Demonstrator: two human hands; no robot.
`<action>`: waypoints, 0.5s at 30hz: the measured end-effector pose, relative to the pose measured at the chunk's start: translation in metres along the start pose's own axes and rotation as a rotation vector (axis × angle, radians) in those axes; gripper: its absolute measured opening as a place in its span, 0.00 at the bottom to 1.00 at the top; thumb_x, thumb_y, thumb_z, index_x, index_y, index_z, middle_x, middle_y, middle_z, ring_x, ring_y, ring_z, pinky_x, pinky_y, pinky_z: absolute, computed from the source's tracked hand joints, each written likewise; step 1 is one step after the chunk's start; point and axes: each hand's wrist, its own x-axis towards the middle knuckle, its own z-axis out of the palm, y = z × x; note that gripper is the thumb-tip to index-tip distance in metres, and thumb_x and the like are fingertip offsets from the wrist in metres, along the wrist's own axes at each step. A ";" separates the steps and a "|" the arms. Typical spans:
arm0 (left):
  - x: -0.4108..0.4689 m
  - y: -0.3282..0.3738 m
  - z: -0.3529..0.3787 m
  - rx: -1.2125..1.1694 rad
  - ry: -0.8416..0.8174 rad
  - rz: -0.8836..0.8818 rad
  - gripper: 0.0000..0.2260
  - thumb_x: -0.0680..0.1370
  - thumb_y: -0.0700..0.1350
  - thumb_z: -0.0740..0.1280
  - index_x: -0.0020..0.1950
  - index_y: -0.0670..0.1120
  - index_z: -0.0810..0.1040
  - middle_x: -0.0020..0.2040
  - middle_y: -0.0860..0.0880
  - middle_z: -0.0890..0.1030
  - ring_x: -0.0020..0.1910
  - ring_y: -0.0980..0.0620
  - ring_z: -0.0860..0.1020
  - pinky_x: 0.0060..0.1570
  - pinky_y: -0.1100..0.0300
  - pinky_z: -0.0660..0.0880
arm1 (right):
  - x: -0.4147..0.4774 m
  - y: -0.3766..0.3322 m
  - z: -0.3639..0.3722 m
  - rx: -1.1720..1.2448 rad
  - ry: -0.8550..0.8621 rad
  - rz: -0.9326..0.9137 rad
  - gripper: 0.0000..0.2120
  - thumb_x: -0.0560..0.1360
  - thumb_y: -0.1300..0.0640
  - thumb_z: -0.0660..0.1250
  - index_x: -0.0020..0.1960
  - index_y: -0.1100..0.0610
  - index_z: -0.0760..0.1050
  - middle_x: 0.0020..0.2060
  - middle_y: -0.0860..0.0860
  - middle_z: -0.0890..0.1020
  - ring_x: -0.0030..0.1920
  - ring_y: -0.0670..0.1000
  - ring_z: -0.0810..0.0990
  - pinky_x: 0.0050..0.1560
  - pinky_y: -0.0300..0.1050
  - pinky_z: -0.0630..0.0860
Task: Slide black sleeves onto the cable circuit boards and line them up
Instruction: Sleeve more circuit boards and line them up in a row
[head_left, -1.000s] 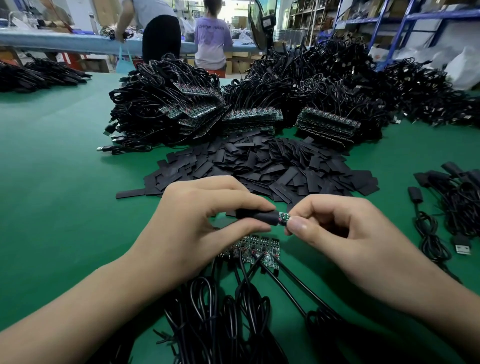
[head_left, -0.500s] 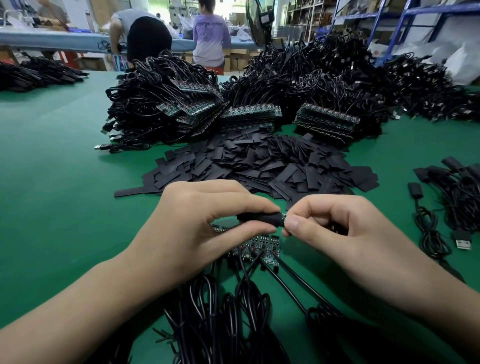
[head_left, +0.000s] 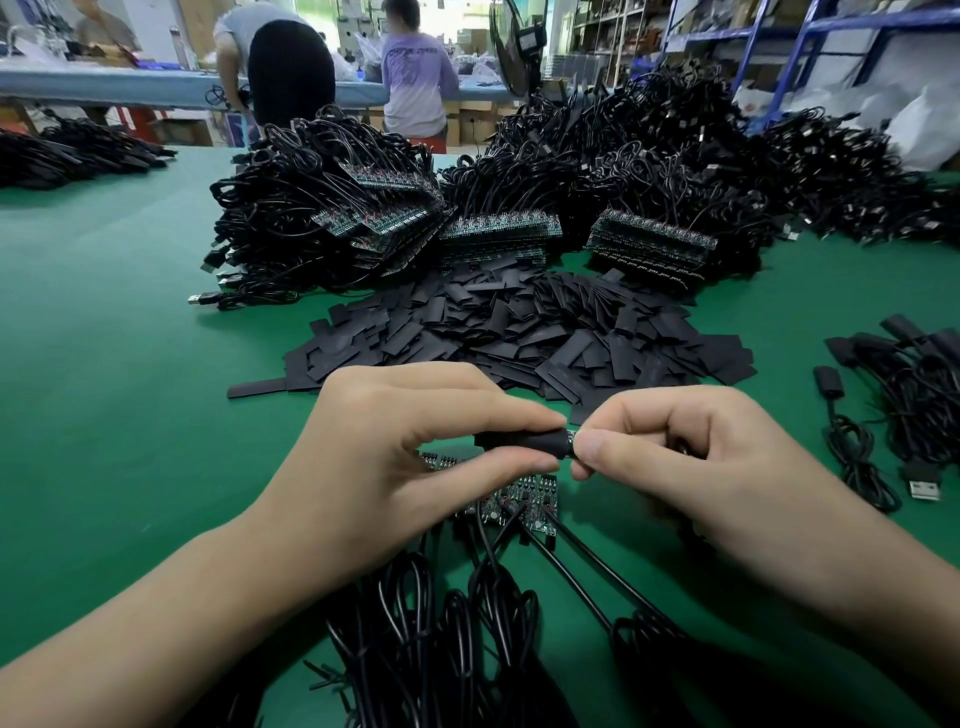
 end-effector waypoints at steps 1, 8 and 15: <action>0.000 0.000 0.000 0.009 0.000 0.005 0.10 0.74 0.46 0.75 0.54 0.46 0.86 0.46 0.54 0.86 0.45 0.61 0.83 0.47 0.65 0.78 | 0.000 0.000 0.001 0.006 0.000 0.004 0.13 0.73 0.41 0.68 0.42 0.50 0.84 0.26 0.47 0.65 0.29 0.51 0.59 0.26 0.37 0.55; 0.001 0.001 0.000 0.006 0.022 0.009 0.08 0.75 0.46 0.75 0.52 0.46 0.87 0.45 0.56 0.84 0.43 0.61 0.82 0.47 0.70 0.74 | 0.000 -0.001 0.002 0.044 0.003 -0.009 0.15 0.71 0.38 0.69 0.42 0.49 0.84 0.27 0.50 0.64 0.30 0.57 0.57 0.28 0.49 0.55; 0.003 0.008 -0.001 -0.036 0.048 -0.031 0.08 0.74 0.46 0.75 0.52 0.46 0.87 0.44 0.57 0.84 0.43 0.60 0.82 0.47 0.69 0.73 | 0.004 0.004 0.002 0.243 -0.026 0.058 0.15 0.66 0.41 0.71 0.38 0.53 0.84 0.24 0.48 0.65 0.27 0.48 0.62 0.28 0.37 0.64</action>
